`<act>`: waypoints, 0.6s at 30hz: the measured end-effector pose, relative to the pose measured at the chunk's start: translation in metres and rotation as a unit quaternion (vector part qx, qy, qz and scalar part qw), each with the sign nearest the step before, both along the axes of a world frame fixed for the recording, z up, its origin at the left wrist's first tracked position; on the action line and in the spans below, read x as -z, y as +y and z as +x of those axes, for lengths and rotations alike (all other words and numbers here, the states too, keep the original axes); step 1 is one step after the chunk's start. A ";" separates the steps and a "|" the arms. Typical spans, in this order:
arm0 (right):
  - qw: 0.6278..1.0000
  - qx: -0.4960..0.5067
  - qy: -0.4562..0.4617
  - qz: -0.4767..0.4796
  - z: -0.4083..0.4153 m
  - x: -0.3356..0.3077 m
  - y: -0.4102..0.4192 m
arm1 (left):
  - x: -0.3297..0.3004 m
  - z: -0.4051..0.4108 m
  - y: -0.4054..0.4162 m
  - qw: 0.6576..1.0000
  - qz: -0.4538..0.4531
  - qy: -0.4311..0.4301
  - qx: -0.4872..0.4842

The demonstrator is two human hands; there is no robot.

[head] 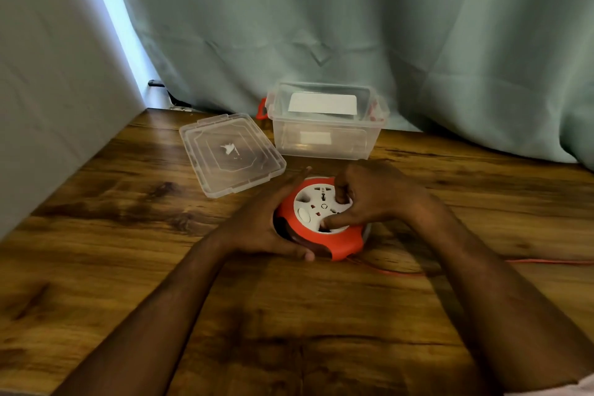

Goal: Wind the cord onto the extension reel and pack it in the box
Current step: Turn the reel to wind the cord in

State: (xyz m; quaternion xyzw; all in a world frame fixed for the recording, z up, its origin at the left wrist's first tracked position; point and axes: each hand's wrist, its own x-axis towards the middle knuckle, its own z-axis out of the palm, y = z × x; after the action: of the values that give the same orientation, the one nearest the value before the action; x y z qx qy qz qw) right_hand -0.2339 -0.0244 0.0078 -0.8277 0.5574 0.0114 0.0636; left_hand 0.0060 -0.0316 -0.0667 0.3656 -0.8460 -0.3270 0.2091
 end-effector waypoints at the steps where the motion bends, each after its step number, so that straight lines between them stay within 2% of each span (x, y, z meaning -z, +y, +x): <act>1: 1.000 -0.002 0.000 0.001 0.001 -0.001 0.001 | 0.000 -0.001 0.000 1.000 -0.003 0.002 0.001; 13: 0.998 -0.048 -0.036 -0.029 0.022 0.008 0.009 | 0.003 0.006 0.008 1.000 -0.010 0.028 0.008; 18: 0.998 -0.036 -0.038 -0.021 0.029 0.016 0.007 | 0.005 0.011 0.011 1.000 0.000 0.028 0.015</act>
State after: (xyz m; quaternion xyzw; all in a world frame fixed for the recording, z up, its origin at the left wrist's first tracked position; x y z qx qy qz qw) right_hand -0.2046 -0.0171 -0.0077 -0.8484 0.5243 -0.0293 0.0665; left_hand 0.0165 -0.0210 -0.0721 0.3437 -0.8452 -0.3402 0.2275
